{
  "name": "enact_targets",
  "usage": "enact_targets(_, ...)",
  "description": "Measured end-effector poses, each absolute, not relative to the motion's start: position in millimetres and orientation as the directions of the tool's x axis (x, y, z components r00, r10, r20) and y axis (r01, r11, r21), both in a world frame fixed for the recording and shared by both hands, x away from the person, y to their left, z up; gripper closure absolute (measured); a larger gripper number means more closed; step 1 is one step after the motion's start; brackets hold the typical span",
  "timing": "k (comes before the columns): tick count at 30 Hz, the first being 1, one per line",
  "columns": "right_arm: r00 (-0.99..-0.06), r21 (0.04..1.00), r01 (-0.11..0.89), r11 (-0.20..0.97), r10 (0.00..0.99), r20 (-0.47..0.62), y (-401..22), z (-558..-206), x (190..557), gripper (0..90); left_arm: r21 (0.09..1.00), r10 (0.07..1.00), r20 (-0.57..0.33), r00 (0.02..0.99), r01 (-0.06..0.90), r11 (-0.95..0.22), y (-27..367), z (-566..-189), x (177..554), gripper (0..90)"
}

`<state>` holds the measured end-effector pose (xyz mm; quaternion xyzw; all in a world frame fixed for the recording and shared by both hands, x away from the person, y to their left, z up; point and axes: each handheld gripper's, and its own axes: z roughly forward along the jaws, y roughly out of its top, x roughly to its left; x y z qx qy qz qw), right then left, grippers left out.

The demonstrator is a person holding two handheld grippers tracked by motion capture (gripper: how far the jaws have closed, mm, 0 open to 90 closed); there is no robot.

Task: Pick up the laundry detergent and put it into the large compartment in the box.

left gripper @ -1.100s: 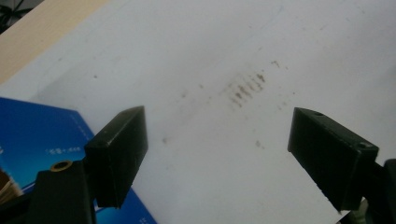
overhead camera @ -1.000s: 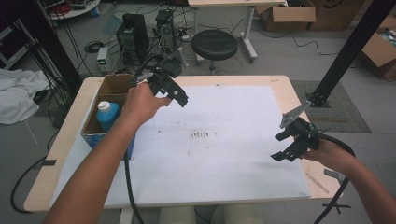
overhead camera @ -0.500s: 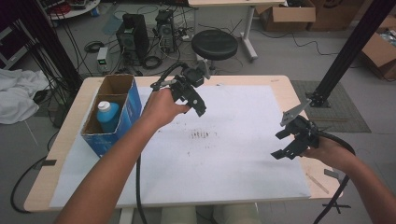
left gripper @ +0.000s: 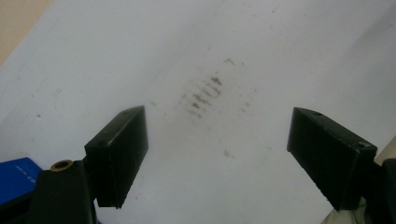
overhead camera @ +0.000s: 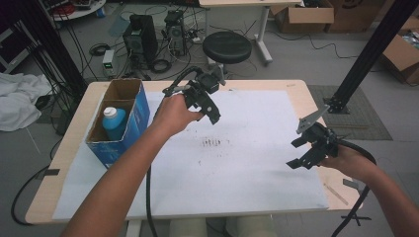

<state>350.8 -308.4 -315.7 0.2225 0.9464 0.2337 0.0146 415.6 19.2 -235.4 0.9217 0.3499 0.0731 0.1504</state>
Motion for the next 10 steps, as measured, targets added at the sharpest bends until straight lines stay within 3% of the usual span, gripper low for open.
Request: enact_targets(10, -0.904, 0.448, 0.408, 0.795, 0.422, 0.075, -307.9, -316.2, 349.7, 17.3, 0.331, 0.668, 0.033, 0.743, 0.623, -0.709, 20.7, -236.2, 413.6, 21.3)
